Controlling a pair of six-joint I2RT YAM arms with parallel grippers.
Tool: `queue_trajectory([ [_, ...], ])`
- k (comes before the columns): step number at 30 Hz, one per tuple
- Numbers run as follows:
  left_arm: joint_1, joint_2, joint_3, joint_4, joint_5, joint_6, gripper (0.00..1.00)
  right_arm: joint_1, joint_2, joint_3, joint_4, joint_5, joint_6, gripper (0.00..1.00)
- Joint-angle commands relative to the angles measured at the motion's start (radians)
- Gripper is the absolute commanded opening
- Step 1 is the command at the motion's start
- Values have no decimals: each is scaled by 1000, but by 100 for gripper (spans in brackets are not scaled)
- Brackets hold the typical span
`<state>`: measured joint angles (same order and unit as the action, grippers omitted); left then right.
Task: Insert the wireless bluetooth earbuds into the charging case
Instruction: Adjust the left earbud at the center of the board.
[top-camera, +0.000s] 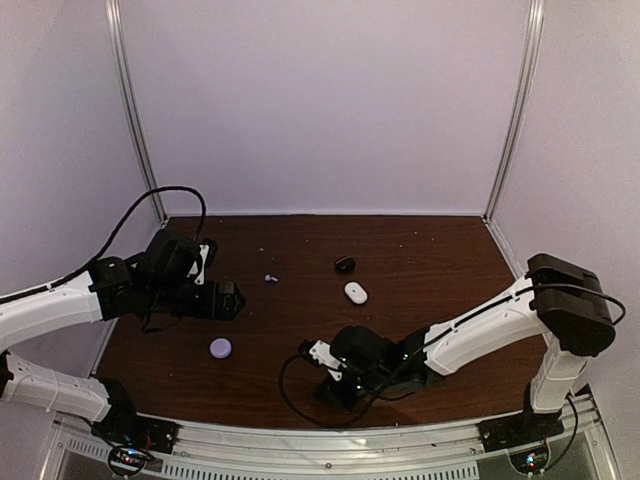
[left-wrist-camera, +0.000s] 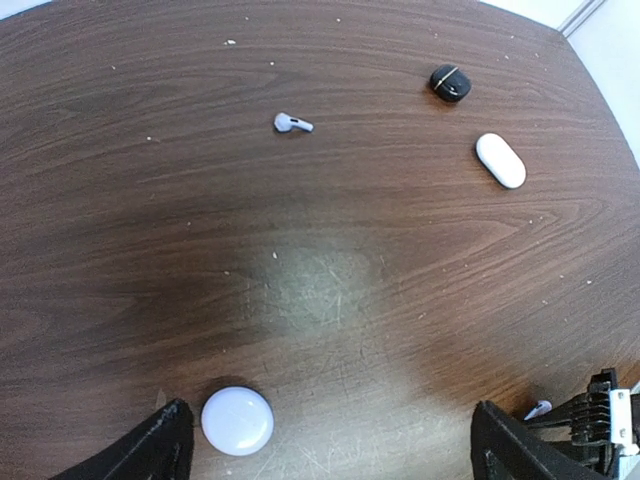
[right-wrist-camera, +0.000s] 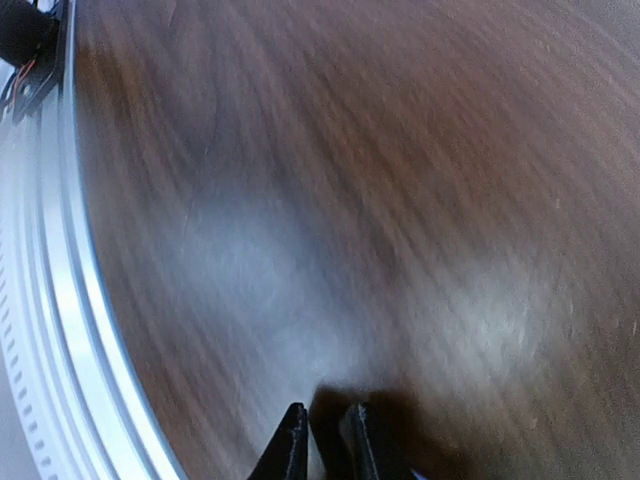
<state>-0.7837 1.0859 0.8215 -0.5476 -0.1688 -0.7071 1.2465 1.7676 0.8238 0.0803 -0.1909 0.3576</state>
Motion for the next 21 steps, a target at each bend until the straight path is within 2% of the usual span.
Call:
queue_trajectory([
  [1, 13, -25, -30, 29, -28, -32, 98, -13, 153, 141, -37, 101, -62, 17],
  [5, 18, -43, -67, 20, -31, -51, 98, -56, 234, 291, -23, 55, -110, 16],
  [8, 18, -69, -87, 22, -14, -60, 98, -58, 182, 318, -23, 31, -138, 17],
  [12, 19, -70, -126, 22, 17, -74, 98, -58, 43, 209, -10, -25, -119, 19],
  [18, 18, 10, -195, 9, 57, -111, 98, -94, -134, 38, 27, -62, -88, 25],
  [21, 18, 15, -228, 17, 21, -147, 98, -132, -186, -2, 64, -93, -73, 27],
])
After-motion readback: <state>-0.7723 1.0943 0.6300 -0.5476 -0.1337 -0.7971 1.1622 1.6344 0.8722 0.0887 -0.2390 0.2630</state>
